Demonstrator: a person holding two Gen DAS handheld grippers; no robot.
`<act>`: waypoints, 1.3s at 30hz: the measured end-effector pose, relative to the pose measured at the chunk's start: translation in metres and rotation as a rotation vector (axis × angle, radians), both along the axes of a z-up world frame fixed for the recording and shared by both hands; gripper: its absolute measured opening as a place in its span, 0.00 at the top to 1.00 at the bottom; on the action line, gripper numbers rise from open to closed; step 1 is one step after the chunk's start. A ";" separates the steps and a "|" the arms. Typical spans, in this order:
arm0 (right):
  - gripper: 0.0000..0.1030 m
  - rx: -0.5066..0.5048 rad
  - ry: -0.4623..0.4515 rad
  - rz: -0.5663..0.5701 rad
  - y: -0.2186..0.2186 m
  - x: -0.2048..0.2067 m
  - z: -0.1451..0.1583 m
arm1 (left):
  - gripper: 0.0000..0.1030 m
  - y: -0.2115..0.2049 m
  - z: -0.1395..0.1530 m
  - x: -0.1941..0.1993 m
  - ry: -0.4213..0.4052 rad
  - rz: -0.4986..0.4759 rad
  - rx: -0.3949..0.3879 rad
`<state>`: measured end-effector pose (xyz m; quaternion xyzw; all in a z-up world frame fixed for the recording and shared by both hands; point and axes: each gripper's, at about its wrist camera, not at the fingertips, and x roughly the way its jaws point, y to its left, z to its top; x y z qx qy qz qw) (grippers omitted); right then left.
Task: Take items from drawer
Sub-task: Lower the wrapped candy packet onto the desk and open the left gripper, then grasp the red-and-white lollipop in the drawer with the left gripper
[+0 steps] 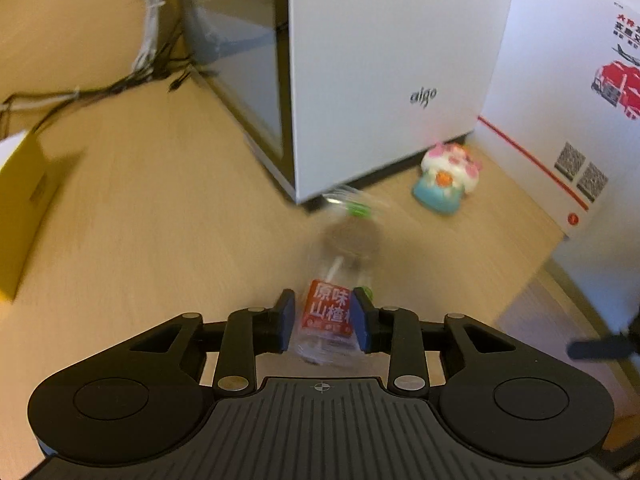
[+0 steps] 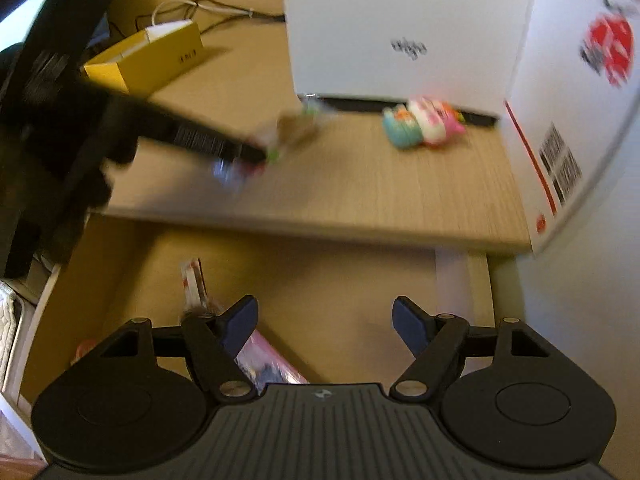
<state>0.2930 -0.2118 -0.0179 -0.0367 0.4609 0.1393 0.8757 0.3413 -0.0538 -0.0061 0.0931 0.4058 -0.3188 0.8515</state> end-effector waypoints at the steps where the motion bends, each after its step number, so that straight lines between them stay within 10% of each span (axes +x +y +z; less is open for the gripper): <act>1: 0.26 -0.005 0.009 -0.005 -0.004 -0.002 -0.002 | 0.66 -0.002 0.000 0.005 -0.007 -0.010 -0.003; 10: 0.26 0.039 0.080 0.046 -0.007 0.004 -0.021 | 0.68 0.065 0.025 -0.044 0.137 0.075 -0.040; 14: 0.26 0.058 0.156 0.129 0.012 0.016 -0.040 | 0.68 0.085 -0.006 -0.075 0.364 0.105 -0.072; 22: 0.37 -0.151 0.243 0.351 0.076 0.023 -0.092 | 0.68 0.086 -0.064 -0.086 0.450 0.262 0.012; 31: 0.47 0.041 0.298 -0.001 0.002 0.023 -0.089 | 0.66 0.060 -0.098 -0.080 0.414 0.416 -0.048; 39: 0.42 0.124 0.341 -0.080 -0.016 0.030 -0.094 | 0.60 0.047 -0.115 -0.075 0.399 0.489 -0.002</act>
